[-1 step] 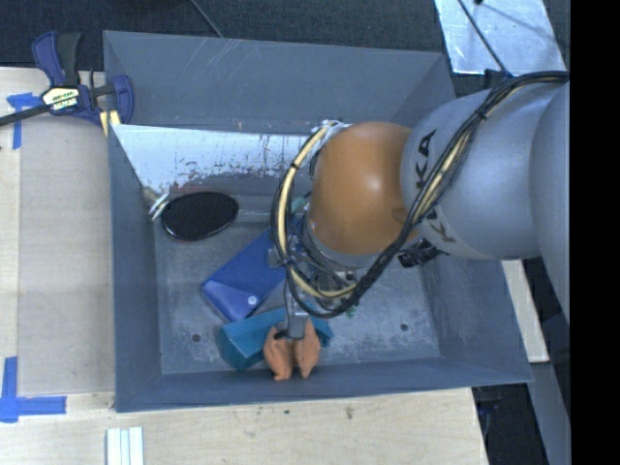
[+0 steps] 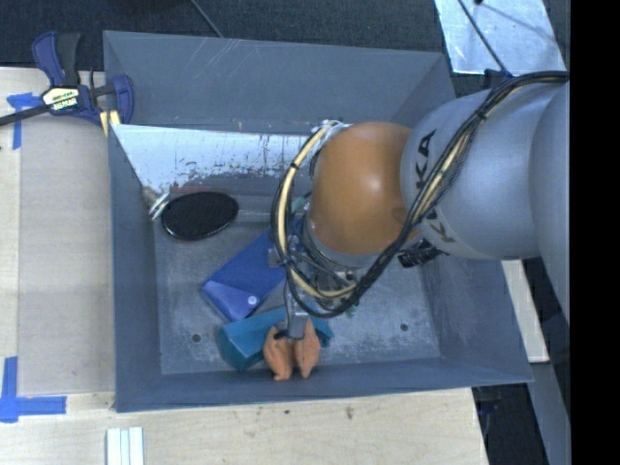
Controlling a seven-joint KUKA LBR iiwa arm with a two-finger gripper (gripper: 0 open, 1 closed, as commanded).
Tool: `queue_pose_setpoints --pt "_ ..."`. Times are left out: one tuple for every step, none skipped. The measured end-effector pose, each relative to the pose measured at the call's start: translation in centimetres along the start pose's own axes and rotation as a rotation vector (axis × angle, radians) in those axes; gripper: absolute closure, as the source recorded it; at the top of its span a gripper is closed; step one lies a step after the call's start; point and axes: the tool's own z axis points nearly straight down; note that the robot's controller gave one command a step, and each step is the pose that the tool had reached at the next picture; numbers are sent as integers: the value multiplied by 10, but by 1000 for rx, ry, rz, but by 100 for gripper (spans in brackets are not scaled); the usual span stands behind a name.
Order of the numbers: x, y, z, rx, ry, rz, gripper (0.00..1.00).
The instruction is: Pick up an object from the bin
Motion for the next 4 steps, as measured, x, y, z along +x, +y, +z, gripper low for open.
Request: queue_pose_setpoints --pt "14 -17 53 0 -3 -69 0" --pt "18 -35 75 -4 -6 45 0" --pt "23 -43 73 1 1 121 0" --pt "25 -45 76 0 -4 60 100"
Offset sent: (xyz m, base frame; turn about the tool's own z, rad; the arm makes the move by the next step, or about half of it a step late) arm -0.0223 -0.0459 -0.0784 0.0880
